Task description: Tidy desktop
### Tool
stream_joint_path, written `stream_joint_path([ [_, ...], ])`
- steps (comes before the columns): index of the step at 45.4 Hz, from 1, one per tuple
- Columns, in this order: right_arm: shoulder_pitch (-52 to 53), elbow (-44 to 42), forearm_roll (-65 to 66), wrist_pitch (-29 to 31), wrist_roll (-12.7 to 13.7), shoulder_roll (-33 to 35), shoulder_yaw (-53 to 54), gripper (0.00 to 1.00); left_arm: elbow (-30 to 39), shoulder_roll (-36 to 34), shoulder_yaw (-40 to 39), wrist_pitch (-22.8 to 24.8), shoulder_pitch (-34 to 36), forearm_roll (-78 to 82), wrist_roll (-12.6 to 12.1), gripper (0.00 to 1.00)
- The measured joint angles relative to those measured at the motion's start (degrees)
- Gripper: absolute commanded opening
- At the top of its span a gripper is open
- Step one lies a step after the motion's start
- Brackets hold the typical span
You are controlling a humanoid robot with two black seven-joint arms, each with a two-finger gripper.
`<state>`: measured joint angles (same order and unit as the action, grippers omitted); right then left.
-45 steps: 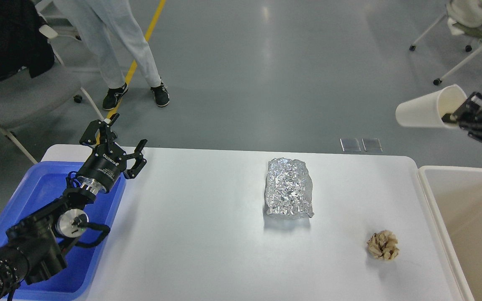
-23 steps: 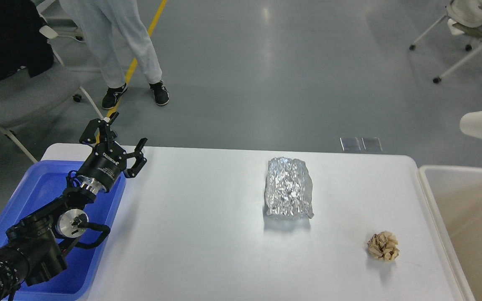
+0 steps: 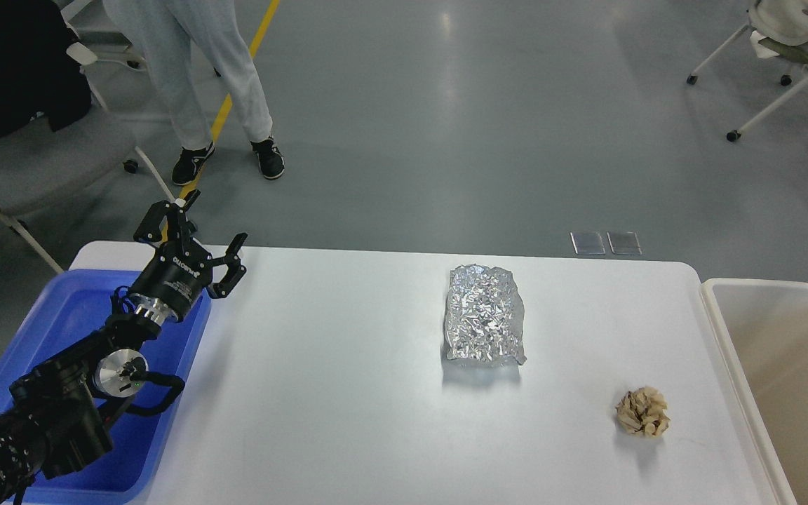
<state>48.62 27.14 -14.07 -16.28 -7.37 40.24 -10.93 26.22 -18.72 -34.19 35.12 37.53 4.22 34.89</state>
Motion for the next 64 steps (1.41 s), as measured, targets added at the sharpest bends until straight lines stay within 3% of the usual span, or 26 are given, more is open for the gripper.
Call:
stream_joint_path([
  [12, -6.81, -11.62, -1.31, 0.53, 8.13, -6.90, 18.39, 0.00, 0.00, 0.00, 0.00, 0.00, 0.00, 0.00, 0.00, 1.00],
  [16, -8.28, -13.22, -1.49, 0.77, 9.90, -8.00, 22.11, 0.21, 0.00, 0.00, 0.00, 0.00, 0.00, 0.00, 0.00, 1.00],
  [20, -9.61, -14.28, -1.61, 1.15, 11.10, -8.98, 25.04, 0.34, -0.01, 0.00, 0.00, 0.00, 0.00, 0.00, 0.00, 1.00],
  [26, -11.06, -15.46, -1.71, 1.50, 12.21, -10.12, 28.37, 0.44, -0.01, 0.00, 0.00, 0.00, 0.00, 0.00, 0.00, 1.00],
  [31, -11.94, -16.14, -1.76, 1.73, 12.78, -10.97, 30.11, 0.68, -0.01, 0.00, 0.00, 0.00, 0.00, 0.00, 0.00, 1.00],
  [36, -12.39, -16.48, -1.79, 1.90, 13.03, -11.42, 31.03, 1.00, -0.01, 0.00, 0.00, 0.00, 0.00, 0.00, 0.00, 1.00],
  [51, -10.55, -16.27, -1.12, 1.97, 13.18, -11.88, 31.38, 1.00, 0.01, 0.00, 0.00, 0.00, 0.00, 0.00, 0.00, 1.00],
  [64, -2.83, -15.85, -0.74, 2.33, 12.98, -13.14, 32.02, 1.00, 0.02, -0.01, 0.00, 0.00, 0.00, 0.01, 0.00, 1.00],
])
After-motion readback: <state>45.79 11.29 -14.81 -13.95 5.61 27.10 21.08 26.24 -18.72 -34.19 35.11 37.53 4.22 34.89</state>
